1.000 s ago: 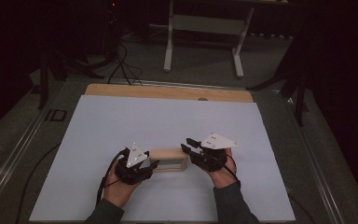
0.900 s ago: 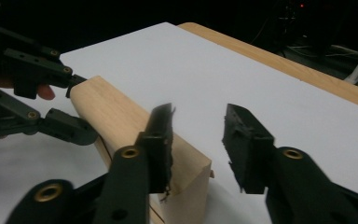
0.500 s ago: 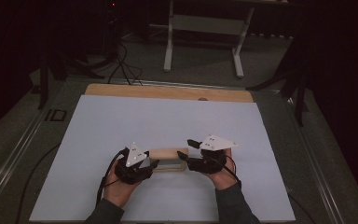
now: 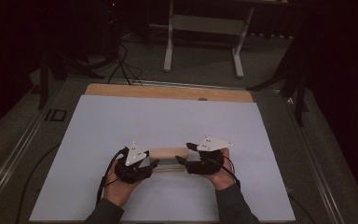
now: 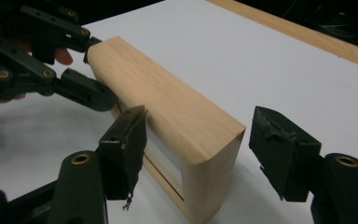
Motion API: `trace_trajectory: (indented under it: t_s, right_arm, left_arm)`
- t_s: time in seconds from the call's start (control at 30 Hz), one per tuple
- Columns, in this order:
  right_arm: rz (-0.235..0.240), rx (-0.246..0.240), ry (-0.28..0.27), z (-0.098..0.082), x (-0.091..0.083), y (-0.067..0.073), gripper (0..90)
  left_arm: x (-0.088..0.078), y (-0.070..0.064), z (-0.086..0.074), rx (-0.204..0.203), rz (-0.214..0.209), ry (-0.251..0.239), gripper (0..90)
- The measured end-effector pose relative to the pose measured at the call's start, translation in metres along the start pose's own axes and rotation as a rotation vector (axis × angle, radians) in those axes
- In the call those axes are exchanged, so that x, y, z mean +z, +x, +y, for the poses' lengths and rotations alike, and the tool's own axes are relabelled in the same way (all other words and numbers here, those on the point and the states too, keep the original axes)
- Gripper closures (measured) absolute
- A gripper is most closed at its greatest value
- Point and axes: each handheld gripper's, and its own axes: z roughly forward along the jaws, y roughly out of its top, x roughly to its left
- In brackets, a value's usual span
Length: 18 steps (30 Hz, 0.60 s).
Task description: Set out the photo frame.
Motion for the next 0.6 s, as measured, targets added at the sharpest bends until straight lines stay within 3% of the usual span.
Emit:
trace_trajectory:
  t_s: [0.4, 0.6]
  right_arm:
    - [0.029, -0.025, 0.043, -0.008, 0.007, -0.003, 40.1]
    - [0.031, -0.029, 0.051, -0.011, 0.006, -0.006, 46.4]
  left_arm:
    - [0.001, 0.001, 0.0, -0.007, -0.006, -0.002, 54.6]
    - [0.0, 0.001, 0.0, -0.007, -0.007, 0.0, 54.7]
